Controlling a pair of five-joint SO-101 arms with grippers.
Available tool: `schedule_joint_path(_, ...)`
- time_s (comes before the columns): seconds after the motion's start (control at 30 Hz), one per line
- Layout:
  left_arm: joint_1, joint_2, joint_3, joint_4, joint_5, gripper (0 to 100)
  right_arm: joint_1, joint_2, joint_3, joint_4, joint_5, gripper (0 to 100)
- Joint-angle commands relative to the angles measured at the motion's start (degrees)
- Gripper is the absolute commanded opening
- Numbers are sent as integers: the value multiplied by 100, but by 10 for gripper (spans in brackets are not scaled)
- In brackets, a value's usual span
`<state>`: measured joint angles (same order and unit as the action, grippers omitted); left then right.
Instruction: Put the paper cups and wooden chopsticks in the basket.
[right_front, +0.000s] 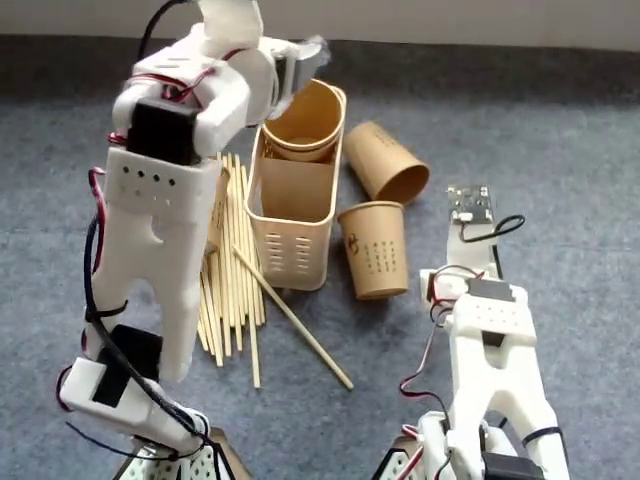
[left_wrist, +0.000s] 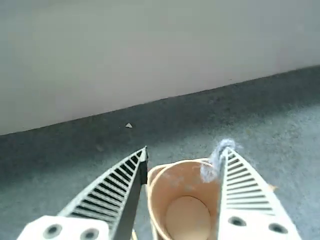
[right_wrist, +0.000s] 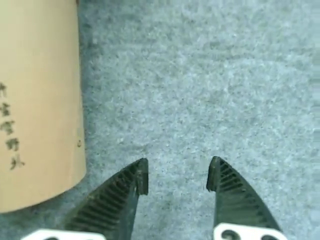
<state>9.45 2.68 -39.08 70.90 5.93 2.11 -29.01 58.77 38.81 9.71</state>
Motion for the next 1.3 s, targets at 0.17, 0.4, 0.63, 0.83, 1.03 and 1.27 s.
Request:
schedule_joint_path(0.17,-2396,-259,180,-26,-53,221,215,84,-2844,796,-800,193)
schedule_joint_path(0.4,-2633,1358,673,-607,-18,221,-295,1930,-4330,787,-2295,193)
schedule_joint_path(0.63,-2589,2774,-374,-879,-18,221,-822,3512,-5235,1077,-2734,193)
schedule_joint_path(0.83,-2422,3855,-1543,-404,-18,221,-813,4215,-6000,1095,-2708,193)
schedule_joint_path(1.03,-2185,4866,-2519,-176,-18,221,-637,4804,-6624,1095,-2708,193)
schedule_joint_path(1.27,-2114,5156,-3714,1811,-35,221,-409,5191,-6651,1095,-2708,193)
